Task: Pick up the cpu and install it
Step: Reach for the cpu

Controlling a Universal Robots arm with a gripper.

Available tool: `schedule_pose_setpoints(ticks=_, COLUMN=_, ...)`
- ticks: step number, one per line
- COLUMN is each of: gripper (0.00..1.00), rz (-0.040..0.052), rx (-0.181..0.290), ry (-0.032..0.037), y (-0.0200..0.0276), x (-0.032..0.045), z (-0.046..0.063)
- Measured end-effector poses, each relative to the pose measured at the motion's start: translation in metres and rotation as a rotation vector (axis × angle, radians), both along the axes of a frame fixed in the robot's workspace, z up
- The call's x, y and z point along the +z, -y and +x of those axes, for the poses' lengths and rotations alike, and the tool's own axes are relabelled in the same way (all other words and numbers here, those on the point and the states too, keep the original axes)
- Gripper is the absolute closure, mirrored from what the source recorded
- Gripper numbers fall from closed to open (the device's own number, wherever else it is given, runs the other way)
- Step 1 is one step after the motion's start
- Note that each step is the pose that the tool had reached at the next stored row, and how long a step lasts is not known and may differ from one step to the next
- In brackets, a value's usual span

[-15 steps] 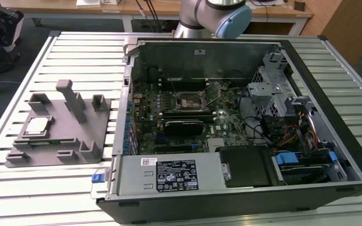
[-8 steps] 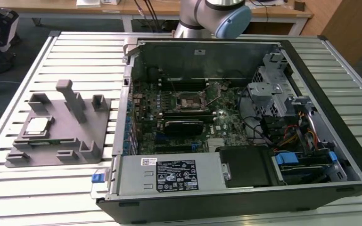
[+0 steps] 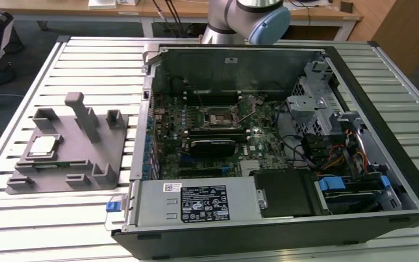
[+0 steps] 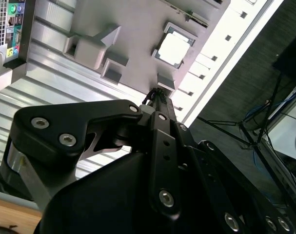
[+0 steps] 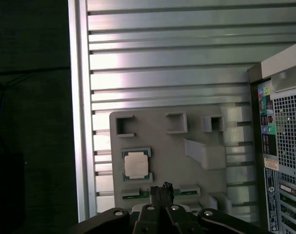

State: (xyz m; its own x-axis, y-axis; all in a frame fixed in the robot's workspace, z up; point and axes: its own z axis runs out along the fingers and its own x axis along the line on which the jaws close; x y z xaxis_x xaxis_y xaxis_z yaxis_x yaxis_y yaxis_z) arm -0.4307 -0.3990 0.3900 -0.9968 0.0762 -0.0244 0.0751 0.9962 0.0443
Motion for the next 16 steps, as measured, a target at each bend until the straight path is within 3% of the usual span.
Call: schedule_pose_setpoints(ticks=16, gripper=0.89, rz=0.0, rx=0.0, ry=0.0001, y=0.0, x=-0.0005, z=-0.021)
